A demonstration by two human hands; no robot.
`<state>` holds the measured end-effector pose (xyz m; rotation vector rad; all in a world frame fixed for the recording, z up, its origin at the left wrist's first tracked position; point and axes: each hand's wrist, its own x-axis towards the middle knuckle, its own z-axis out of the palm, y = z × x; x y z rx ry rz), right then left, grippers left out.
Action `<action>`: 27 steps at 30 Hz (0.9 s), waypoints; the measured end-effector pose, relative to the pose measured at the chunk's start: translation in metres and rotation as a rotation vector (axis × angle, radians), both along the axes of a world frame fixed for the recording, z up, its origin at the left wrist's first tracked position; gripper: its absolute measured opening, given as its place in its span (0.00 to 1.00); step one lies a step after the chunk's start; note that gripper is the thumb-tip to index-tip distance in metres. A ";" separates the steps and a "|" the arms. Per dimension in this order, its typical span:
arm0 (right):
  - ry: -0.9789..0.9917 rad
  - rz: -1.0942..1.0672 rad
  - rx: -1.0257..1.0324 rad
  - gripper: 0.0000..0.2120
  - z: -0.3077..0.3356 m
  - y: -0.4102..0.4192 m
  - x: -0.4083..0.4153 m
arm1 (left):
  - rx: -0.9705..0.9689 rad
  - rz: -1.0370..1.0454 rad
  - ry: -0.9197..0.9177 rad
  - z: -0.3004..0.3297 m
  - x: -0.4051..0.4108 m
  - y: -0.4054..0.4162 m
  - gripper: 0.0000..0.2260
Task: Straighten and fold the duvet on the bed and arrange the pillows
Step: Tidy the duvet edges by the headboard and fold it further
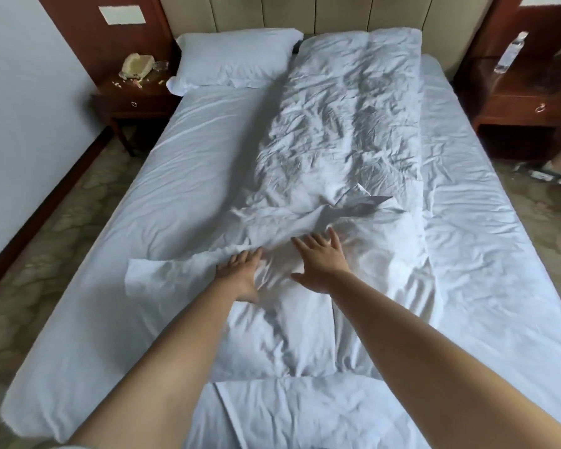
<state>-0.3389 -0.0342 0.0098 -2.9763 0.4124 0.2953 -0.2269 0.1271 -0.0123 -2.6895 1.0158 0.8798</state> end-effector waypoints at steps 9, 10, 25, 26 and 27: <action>0.243 -0.149 -0.122 0.32 0.008 0.023 0.036 | 0.095 -0.218 0.298 0.023 0.060 -0.012 0.25; 0.205 -0.176 -0.109 0.29 0.011 0.022 0.038 | 0.152 -0.253 0.292 0.032 0.064 -0.017 0.26; -0.203 -0.713 -0.156 0.16 0.026 -0.049 0.034 | -0.190 -0.586 -0.433 0.112 0.087 -0.129 0.13; -0.133 -0.715 -0.081 0.18 0.026 -0.056 0.037 | -0.234 -0.596 -0.463 0.116 0.084 -0.138 0.13; -0.050 -0.714 0.027 0.20 0.026 -0.062 0.041 | -0.270 -0.591 -0.451 0.116 0.082 -0.145 0.13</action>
